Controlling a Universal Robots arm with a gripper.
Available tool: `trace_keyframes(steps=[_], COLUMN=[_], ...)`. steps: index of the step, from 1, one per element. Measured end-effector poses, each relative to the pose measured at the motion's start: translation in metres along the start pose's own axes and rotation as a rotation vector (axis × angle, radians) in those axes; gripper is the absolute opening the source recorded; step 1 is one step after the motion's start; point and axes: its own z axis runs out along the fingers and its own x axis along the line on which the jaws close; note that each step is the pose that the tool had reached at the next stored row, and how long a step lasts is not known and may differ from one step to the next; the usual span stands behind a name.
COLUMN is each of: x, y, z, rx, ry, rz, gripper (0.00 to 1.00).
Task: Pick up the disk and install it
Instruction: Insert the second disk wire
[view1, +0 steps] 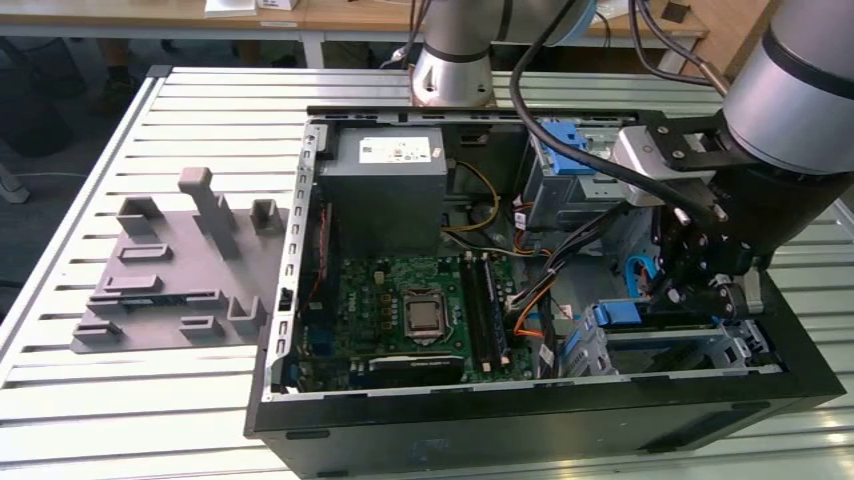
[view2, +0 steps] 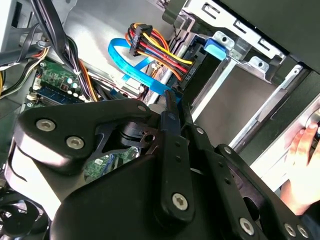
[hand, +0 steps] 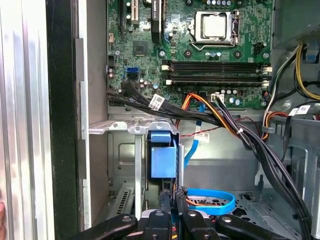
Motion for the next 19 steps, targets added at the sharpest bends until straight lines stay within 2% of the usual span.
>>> trace_keyframes(steps=[19], x=[0.0015], y=[0.0000], z=[0.0031], rx=[0.0000], ry=[0.0002], rz=[0.001], gripper=[0.16])
